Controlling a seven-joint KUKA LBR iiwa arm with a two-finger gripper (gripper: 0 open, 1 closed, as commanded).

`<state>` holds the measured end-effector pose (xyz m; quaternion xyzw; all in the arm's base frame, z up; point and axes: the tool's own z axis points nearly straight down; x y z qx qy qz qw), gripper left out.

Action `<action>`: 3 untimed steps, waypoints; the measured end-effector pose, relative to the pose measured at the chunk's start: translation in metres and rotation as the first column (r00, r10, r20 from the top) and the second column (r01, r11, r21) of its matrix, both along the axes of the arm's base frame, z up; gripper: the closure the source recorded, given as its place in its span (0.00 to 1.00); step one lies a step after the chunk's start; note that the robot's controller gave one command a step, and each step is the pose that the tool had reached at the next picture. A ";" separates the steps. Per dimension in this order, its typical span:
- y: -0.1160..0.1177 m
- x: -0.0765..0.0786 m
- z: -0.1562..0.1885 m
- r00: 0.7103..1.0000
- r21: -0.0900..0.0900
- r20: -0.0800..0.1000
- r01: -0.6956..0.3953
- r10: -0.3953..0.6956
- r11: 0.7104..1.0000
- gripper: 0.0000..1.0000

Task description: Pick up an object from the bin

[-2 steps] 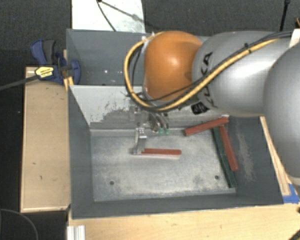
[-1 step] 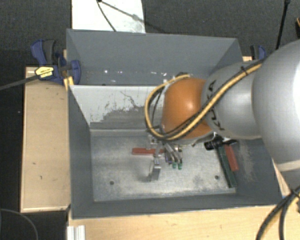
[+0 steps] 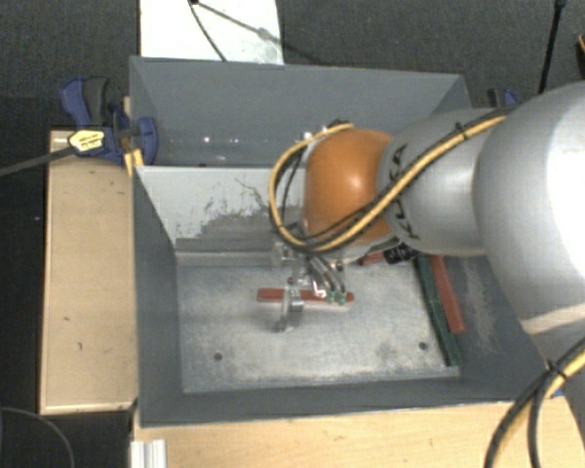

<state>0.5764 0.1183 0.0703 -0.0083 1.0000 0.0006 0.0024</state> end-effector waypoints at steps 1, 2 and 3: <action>0.000 -0.001 0.000 1.000 0.000 -0.002 0.007 -0.007 1.000 1.00; 0.010 -0.058 0.000 1.000 0.000 -0.008 -0.001 0.001 1.000 1.00; 0.011 -0.046 0.155 0.987 0.000 0.006 -0.158 0.158 0.987 1.00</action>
Offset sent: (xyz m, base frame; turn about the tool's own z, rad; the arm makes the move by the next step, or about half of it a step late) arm 0.0000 0.0000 0.0000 0.0000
